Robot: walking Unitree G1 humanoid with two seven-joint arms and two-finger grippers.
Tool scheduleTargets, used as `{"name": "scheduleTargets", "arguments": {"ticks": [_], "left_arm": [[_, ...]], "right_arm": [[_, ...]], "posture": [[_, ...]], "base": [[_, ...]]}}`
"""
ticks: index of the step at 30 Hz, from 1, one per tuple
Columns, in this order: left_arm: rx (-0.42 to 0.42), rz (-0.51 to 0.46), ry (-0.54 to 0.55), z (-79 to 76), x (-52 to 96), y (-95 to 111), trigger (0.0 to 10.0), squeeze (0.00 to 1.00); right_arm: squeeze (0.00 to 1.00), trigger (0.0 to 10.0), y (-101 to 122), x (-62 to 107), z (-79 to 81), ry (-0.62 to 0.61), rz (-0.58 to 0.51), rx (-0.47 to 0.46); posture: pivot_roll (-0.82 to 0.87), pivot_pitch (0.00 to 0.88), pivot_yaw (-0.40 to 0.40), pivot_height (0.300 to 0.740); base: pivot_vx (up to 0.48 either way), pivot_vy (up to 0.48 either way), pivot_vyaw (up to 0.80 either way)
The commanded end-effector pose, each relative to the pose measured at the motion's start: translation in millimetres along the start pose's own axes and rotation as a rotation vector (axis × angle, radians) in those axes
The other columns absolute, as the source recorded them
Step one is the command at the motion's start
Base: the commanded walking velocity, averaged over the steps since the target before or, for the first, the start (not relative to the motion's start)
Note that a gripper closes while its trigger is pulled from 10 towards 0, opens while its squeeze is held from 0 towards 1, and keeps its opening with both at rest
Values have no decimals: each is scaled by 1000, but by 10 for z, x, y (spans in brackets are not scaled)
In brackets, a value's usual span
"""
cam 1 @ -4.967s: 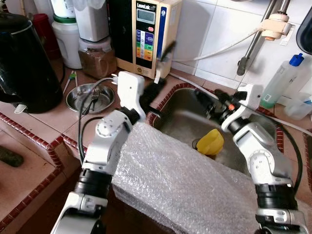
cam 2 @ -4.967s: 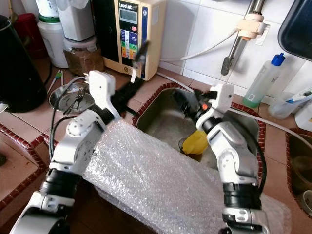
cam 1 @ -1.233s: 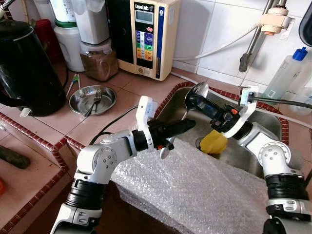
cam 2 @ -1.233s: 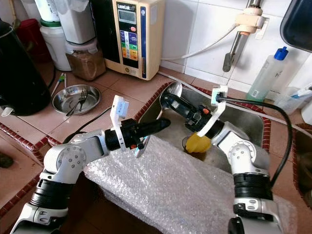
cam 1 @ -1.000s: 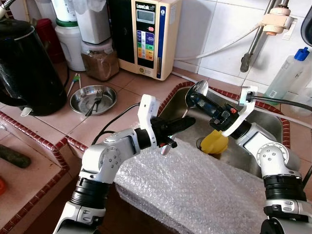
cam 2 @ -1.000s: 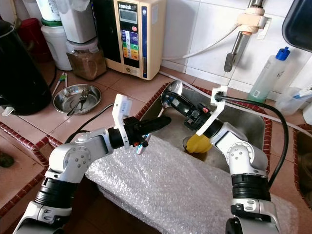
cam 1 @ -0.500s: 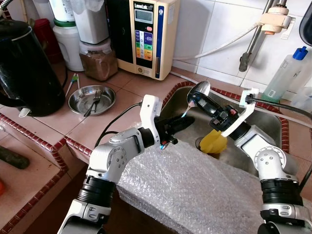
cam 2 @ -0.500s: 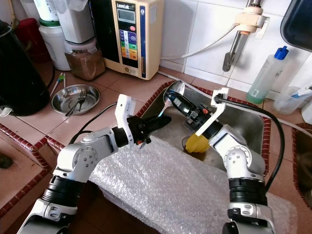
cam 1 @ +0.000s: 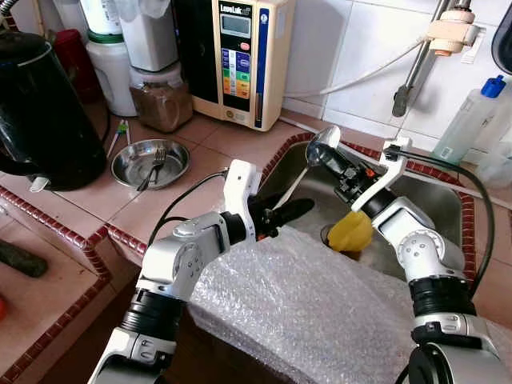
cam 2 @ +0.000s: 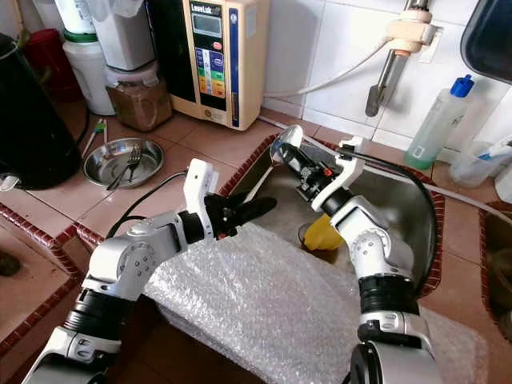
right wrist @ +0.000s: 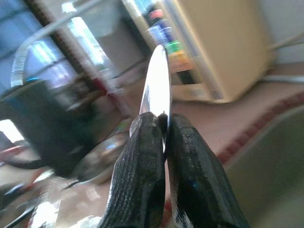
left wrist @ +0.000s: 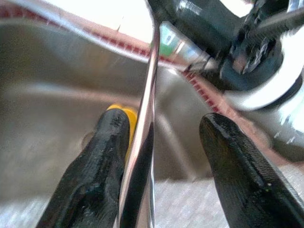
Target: Kitchen organization
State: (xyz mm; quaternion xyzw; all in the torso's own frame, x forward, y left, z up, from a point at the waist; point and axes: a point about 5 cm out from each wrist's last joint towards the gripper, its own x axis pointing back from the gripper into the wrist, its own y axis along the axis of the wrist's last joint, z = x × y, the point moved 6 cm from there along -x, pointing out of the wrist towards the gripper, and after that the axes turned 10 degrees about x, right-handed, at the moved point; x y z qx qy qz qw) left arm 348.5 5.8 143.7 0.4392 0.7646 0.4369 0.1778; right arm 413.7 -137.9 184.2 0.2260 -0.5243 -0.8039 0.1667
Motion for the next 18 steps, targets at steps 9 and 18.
{"name": "scheduleTargets", "arguments": {"ticks": [9, 18], "left_arm": [[-101, -9, 132, 235, 53, 29, 10000, 1000], [-297, -74, 252, 341, 74, 224, 10000, 1000]], "right_arm": [[0, 0, 361, 187, -556, -280, -72, 168], [0, 0, 220, 315, -862, -506, 102, 544]], "posture": [[-19, 0, -42, 740], [-19, 0, -43, 740]], "base": [[0, 0, 0], [0, 0, 0]]}}
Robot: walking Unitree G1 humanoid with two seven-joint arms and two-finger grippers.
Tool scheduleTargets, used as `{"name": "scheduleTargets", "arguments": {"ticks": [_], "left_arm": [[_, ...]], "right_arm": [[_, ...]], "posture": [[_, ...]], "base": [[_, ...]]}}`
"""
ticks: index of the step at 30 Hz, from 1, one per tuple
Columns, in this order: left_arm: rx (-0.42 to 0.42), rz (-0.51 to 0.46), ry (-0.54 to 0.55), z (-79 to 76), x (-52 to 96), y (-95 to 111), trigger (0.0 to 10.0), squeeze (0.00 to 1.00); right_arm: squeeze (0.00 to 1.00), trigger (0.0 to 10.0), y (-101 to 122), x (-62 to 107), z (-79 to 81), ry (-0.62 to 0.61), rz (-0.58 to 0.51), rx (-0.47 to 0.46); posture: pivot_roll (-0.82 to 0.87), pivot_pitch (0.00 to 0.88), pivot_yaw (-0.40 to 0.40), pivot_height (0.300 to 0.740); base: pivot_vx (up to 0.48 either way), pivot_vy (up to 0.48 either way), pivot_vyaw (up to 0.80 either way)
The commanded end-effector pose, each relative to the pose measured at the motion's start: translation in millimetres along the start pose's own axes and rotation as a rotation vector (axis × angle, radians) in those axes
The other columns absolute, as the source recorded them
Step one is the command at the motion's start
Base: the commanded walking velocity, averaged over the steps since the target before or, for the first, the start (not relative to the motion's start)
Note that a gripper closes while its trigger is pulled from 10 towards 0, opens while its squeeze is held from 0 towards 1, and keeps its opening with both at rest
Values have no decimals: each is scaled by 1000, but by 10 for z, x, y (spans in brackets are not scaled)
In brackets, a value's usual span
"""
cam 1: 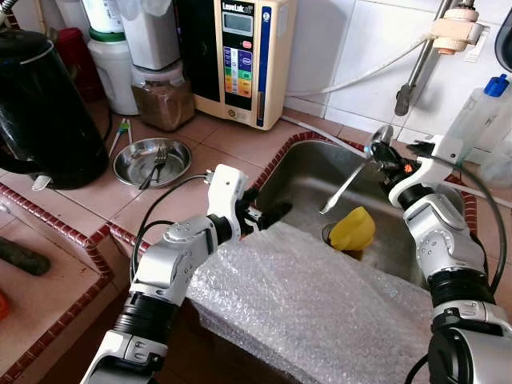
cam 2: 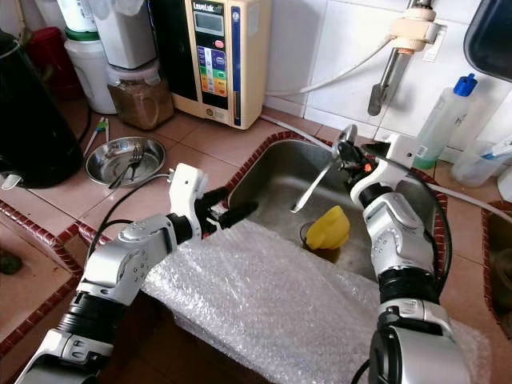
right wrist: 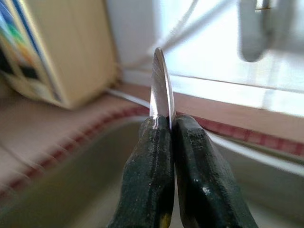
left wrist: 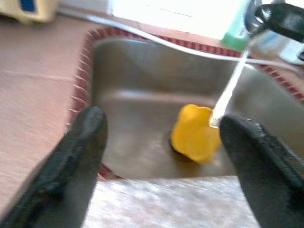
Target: Kitchen organization
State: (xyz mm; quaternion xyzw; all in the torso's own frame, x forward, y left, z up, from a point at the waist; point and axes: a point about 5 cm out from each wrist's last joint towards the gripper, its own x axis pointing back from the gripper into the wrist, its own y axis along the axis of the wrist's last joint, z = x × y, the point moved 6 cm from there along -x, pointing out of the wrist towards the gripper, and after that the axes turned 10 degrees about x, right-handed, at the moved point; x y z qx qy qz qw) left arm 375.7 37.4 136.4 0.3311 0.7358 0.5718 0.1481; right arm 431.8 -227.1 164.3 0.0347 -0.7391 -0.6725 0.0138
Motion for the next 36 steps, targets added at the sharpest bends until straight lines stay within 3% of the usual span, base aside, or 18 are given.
{"name": "scheduleTargets", "arguments": {"ticks": [1, 4, 6, 10, 11, 12, 13, 14, 16, 25, 28, 33, 36], "left_arm": [[-65, -17, 6, -27, -30, 83, 10000, 1000], [-74, -23, 3, -43, -44, 90, 10000, 1000], [-120, -20, -1, -56, -56, 84, 10000, 1000], [-141, -6, 5, -46, -59, 37, 10000, 1000], [-141, -4, 7, -37, -58, 24, 10000, 1000], [-141, -3, 7, -37, -58, 19, 10000, 1000], [-141, -3, 7, -37, -58, 19, 10000, 1000], [-137, -2, 2, -44, -58, 11, 10000, 1000], [-134, -1, -6, -58, -61, 3, 10000, 1000], [-126, 24, -48, -136, -74, -70, 10000, 1000], [-137, 22, -3, -66, -67, -62, 10000, 1000], [-191, -37, 153, 205, -42, 123, 10000, 1000], [-196, -118, 288, 438, 12, 365, 10000, 1000]], "right_arm": [[0, 0, 14, -23, -24, -22, 7, 49], [0, 0, -96, -16, -9, -17, 53, 109], [0, 0, -374, 13, 30, -5, 176, 205], [0, 0, -539, 54, 76, 12, 232, 213], [0, 1059, -604, 74, 106, 30, 255, 225], [0, 4118, -633, 83, 118, 37, 265, 218], [0, 4118, -633, 83, 118, 37, 265, 218], [314, 10000, -706, 108, 172, 68, 292, 208], [1000, 10000, -781, 132, 223, 92, 318, 193], [1000, 10000, -803, 125, 311, 119, 318, 153], [1000, 10000, -753, 107, 345, 129, 287, 128], [1000, 10000, -662, 74, 353, 128, 246, 112], [1000, 10000, -602, 68, 445, 175, 212, 81]], "posture": [[-19, 0, -43, 740], [-14, 0, -45, 740], [-13, 0, -46, 740], [-15, 0, -47, 740], [-16, 0, -47, 740], [-17, 0, -47, 740], [-17, 0, -47, 740], [-16, 0, -47, 740], [-15, 0, -47, 740], [-15, 0, -48, 740], [-15, 0, -49, 740], [-17, 0, -49, 740], [-18, 0, -49, 740]], "base": [[0, 0, 0], [0, 0, 0], [0, 0, 0], [0, 0, 0], [0, 0, 0], [0, 0, 0], [0, 0, 0], [0, 0, 0], [0, 0, 0], [0, 0, 0], [0, 0, 0], [0, 0, 0], [0, 0, 0]]}}
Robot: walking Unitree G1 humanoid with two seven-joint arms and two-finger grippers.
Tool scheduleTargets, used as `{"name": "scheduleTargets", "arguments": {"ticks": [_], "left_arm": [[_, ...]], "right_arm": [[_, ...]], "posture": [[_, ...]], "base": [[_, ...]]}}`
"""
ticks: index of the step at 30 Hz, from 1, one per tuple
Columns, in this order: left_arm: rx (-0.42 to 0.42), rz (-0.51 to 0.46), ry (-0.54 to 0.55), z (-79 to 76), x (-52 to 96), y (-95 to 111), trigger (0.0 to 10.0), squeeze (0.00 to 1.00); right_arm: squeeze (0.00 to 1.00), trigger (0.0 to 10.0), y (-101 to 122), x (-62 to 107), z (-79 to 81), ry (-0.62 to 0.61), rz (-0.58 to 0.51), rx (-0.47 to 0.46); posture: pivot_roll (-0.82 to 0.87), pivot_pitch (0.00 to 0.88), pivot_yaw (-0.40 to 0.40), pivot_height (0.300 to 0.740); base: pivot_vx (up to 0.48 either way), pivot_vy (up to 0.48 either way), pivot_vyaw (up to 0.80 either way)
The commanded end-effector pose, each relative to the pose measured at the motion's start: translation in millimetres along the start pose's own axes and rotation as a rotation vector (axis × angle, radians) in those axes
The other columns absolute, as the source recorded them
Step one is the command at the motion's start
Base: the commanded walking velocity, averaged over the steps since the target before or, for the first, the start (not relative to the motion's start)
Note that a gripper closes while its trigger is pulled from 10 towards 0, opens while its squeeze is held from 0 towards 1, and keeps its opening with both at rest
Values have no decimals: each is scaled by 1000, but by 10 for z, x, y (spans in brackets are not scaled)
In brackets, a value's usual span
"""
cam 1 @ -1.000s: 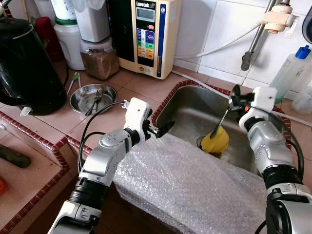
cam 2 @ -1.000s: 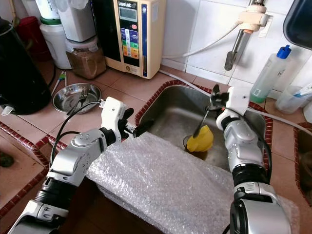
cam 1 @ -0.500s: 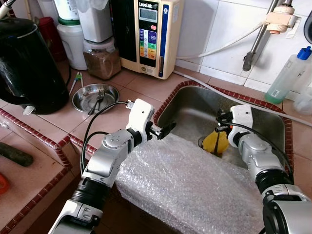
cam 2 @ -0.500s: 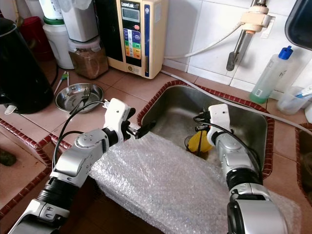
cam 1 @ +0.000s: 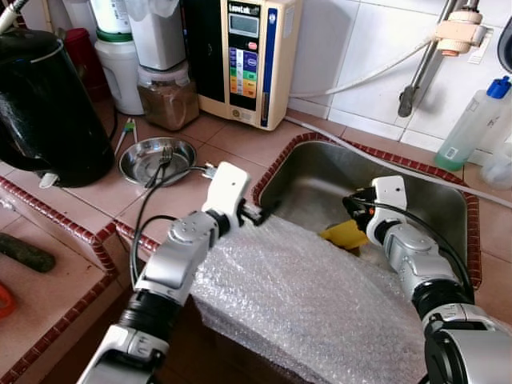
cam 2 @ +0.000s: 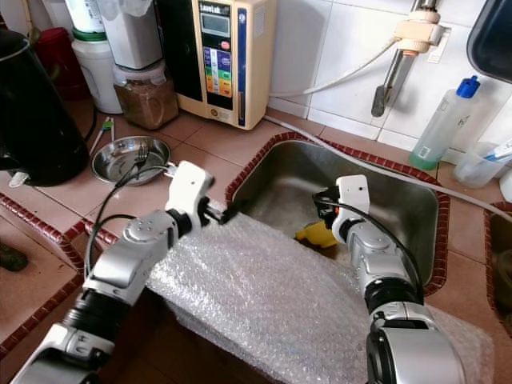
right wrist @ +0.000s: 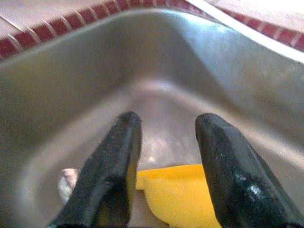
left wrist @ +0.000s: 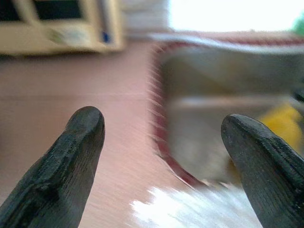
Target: Kitchen organization
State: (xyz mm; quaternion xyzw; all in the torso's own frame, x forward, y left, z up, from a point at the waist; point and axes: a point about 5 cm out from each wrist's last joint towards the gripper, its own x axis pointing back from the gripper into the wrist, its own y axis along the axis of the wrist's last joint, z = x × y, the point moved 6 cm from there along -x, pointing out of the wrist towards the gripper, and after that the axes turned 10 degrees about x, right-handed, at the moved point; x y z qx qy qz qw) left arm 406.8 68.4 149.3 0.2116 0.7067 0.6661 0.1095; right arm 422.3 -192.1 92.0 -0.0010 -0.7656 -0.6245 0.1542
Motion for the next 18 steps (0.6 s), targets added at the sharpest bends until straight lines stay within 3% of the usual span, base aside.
{"name": "scheduleTargets", "arguments": {"ticks": [1, 2, 4, 7, 9, 10, 11, 12, 13, 17, 18], "left_arm": [[-9, -54, 101, 193, -10, 157, 10000, 1000], [-9, -54, 101, 193, -10, 157, 10000, 1000], [14, -87, 211, 413, 3, 229, 10000, 1000], [-1, -89, 277, 545, 17, 240, 10000, 1000], [10, -74, 334, 669, 27, 208, 10000, 733], [18, -68, 353, 706, 32, 196, 10000, 659], [18, -68, 353, 706, 32, 196, 10000, 659], [34, -51, 362, 745, 26, 166, 10000, 0], [43, -41, 360, 755, 18, 151, 10000, 0], [56, -9, 360, 812, -19, 134, 10000, 0], [57, -5, 365, 833, -28, 135, 10000, 0]], "right_arm": [[1000, 10000, 102, -2, 46, 28, -46, -11], [1000, 10000, 102, -2, 46, 28, -46, -11], [1000, 10000, 119, 9, 104, 52, -64, -5], [1000, 10000, 116, 15, 168, 85, -65, -25], [1000, 10000, 132, 25, 272, 137, -68, -41], [1000, 10000, 146, 28, 298, 149, -72, -44], [1000, 10000, 146, 28, 298, 149, -72, -44], [945, 10000, 185, 40, 369, 185, -87, -37], [945, 10000, 207, 50, 409, 205, -95, -29], [675, 10000, 199, 82, 531, 258, -106, -26], [667, 10000, 162, 82, 517, 246, -94, -29]], "posture": [[-20, 0, -47, 740], [-20, 0, -47, 740], [-24, 0, -48, 740], [-30, 0, -46, 740], [-34, 0, -45, 740], [-36, 0, -44, 740], [-36, 0, -44, 740], [-42, 0, -42, 740], [-44, 0, -41, 740], [-47, 0, -40, 740], [-46, 0, -40, 740]], "base": [[0, 0, 0], [0, 0, 0], [0, 0, 0], [0, 0, 0], [0, 0, 0], [0, 0, 0], [0, 0, 0], [0, 0, 0], [0, 0, 0], [0, 0, 0], [0, 0, 0]]}}
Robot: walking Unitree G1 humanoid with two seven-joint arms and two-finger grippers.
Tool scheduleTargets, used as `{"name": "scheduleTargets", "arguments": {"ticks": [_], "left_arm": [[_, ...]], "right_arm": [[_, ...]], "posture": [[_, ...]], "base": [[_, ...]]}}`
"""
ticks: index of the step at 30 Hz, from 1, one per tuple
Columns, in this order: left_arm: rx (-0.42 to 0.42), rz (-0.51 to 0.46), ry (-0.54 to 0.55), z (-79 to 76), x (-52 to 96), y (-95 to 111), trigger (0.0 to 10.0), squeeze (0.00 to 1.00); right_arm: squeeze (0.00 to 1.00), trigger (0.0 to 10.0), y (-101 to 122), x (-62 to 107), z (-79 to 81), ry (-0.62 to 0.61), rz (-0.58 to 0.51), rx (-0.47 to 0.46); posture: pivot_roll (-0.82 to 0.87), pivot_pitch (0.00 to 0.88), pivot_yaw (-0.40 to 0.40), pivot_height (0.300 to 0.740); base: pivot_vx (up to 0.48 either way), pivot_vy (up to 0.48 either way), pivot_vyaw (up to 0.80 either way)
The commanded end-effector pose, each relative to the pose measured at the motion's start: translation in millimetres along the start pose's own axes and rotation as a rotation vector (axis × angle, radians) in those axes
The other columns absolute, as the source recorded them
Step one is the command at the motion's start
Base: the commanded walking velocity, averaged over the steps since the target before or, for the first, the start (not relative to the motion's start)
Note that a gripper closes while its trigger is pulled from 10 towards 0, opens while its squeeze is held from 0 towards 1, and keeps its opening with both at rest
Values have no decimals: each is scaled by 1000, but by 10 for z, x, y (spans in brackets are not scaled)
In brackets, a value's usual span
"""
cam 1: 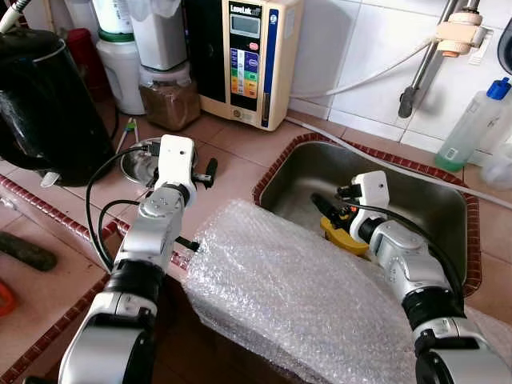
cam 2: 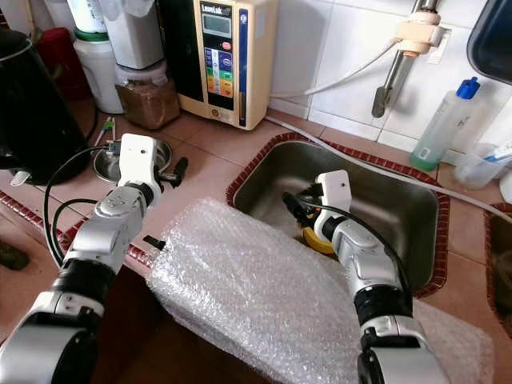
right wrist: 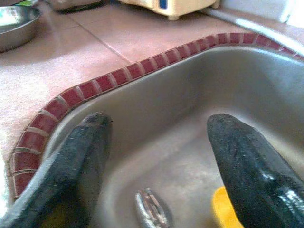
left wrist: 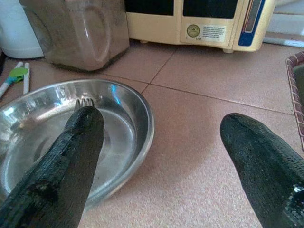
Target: Kitchen organization
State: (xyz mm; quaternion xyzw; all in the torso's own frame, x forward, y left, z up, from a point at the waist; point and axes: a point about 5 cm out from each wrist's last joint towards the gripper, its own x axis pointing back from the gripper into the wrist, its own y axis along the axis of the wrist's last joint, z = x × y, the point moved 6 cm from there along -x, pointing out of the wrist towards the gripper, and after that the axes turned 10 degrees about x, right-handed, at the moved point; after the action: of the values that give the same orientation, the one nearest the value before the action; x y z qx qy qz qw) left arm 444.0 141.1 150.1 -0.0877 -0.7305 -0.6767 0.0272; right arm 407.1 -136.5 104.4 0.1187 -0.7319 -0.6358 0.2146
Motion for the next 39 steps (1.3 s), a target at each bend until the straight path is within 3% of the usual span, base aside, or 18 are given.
{"name": "scheduleTargets", "arguments": {"ticks": [1, 11, 12, 13, 14, 15, 17, 33, 39], "left_arm": [[10, 2, -5, 20, -38, 56, 10000, 0], [12, 56, 2, 168, -101, 32, 10000, 0], [32, 67, -1, 173, -109, 10, 10000, 0], [44, 71, -2, 174, -112, 2, 10000, 0], [39, 76, -5, 173, -113, -10, 10000, 0], [32, 81, -8, 171, -113, -25, 10000, 0], [62, 115, -21, 153, -113, -116, 10000, 0], [74, 175, -46, 194, -109, -253, 10000, 0], [83, 176, -99, 86, -120, -232, 10000, 0]], "right_arm": [[667, 10000, -61, 31, -27, -11, 20, -11], [655, 10000, -85, 103, 19, 6, 35, -29], [557, 10000, -74, 107, 49, 26, 34, -28], [557, 10000, -69, 109, 60, 34, 32, -27], [478, 10000, -53, 112, 74, 42, 24, -22], [478, 10000, -32, 116, 91, 52, 13, -14], [373, 10000, 62, 125, 134, 76, -32, -54], [322, 10000, 79, 166, 171, 86, -24, -47], [318, 10000, 76, 165, 182, 89, -18, -45]], "posture": [[-47, 0, -40, 740], [-59, 0, -34, 740], [-60, 0, -34, 740], [-60, 0, -34, 740], [-63, 0, -32, 740], [-64, 0, -32, 740], [-64, 0, -32, 740], [-65, 6, -40, 740], [-61, 9, -44, 740]], "base": [[0, 0, 0], [0, 0, 0], [0, 0, 0], [0, 0, 0], [0, 0, 0], [0, 0, 0], [0, 0, 0], [0, 0, 0], [0, 0, 0]]}}
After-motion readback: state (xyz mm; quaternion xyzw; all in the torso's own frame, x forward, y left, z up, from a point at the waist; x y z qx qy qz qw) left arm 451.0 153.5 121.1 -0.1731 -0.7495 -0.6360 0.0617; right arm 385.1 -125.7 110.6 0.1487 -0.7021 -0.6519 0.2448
